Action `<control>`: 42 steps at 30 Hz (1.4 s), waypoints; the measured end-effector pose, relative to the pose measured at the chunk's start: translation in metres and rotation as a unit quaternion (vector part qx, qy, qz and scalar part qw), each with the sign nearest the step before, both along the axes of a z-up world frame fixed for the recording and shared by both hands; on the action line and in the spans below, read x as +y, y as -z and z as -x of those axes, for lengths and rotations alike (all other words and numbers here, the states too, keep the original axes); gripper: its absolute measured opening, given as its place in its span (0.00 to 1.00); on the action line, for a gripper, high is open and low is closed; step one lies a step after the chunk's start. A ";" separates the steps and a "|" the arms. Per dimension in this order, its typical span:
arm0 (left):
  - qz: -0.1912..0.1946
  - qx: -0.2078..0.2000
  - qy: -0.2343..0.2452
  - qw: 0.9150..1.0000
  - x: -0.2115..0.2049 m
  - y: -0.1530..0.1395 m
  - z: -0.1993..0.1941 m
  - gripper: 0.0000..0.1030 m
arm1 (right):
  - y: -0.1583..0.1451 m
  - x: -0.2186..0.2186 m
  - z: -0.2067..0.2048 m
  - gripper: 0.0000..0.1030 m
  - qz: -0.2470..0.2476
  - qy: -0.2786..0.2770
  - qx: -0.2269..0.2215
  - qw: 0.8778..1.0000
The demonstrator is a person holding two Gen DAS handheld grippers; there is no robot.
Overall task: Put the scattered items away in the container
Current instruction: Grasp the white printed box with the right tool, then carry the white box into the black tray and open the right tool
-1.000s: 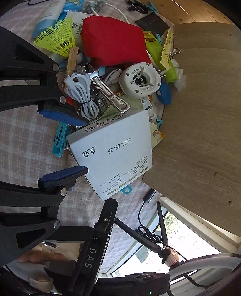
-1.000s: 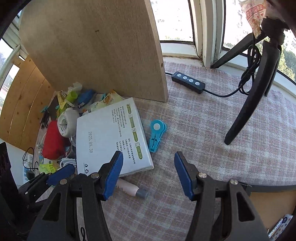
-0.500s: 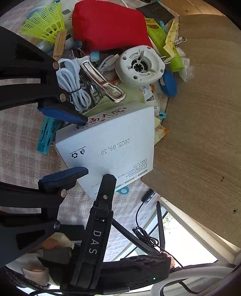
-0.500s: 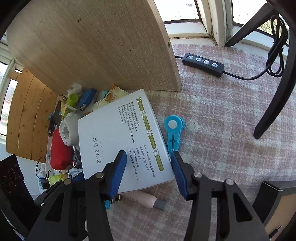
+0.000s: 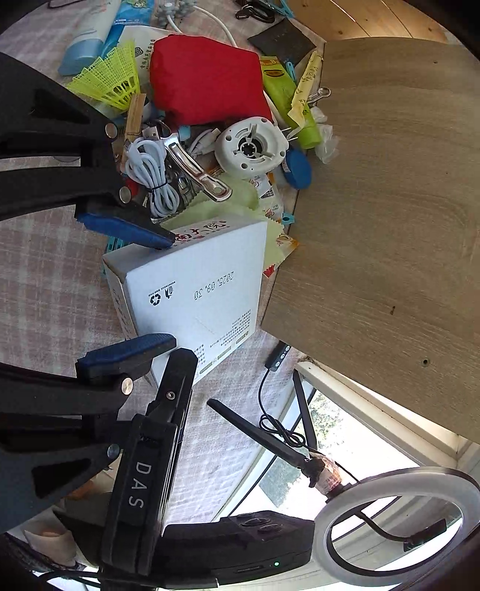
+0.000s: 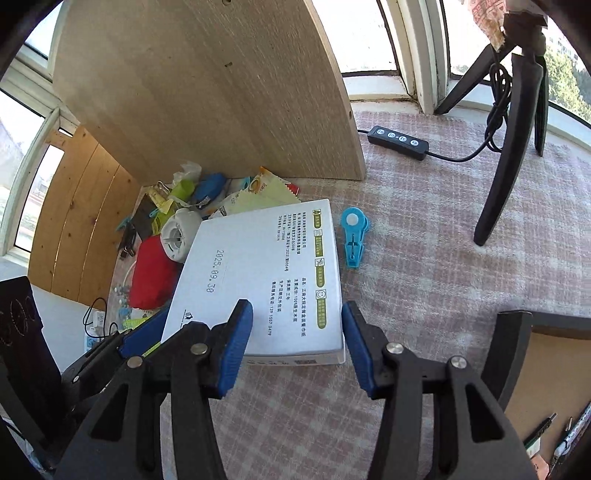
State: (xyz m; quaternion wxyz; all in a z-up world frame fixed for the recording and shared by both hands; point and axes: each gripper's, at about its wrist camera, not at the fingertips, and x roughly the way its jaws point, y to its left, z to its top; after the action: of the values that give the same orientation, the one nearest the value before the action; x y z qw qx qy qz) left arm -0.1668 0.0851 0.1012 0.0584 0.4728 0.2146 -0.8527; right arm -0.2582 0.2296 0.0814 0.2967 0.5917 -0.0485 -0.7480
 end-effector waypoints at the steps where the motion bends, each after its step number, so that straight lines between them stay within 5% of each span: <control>1: 0.000 0.003 0.002 1.000 0.003 -0.003 -0.002 0.44 | -0.004 0.003 -0.003 0.48 0.000 0.002 0.003 1.000; 8: 0.000 0.023 0.036 0.999 0.038 -0.029 -0.009 0.44 | -0.033 0.042 -0.021 0.48 -0.002 0.019 0.030 0.999; 15: -0.003 0.036 0.113 0.993 0.114 -0.044 -0.005 0.44 | -0.055 0.127 -0.044 0.48 -0.013 0.077 0.046 0.996; 28: 0.016 0.022 0.261 0.965 0.257 -0.043 0.003 0.49 | -0.068 0.269 -0.078 0.48 -0.048 0.182 0.053 0.981; 34: 0.035 0.009 0.279 0.959 0.270 -0.034 -0.006 0.49 | -0.065 0.292 -0.084 0.48 -0.068 0.203 0.061 0.975; 42: 0.043 0.005 0.254 0.966 0.247 -0.035 -0.017 0.49 | -0.062 0.279 -0.086 0.48 -0.059 0.185 0.065 0.979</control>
State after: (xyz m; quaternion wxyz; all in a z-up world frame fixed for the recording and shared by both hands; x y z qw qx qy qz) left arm -0.1499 0.3324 0.1366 -0.1411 0.5047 0.0508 -0.8501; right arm -0.1720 0.5091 0.1438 0.1196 0.5389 -0.0935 -0.8285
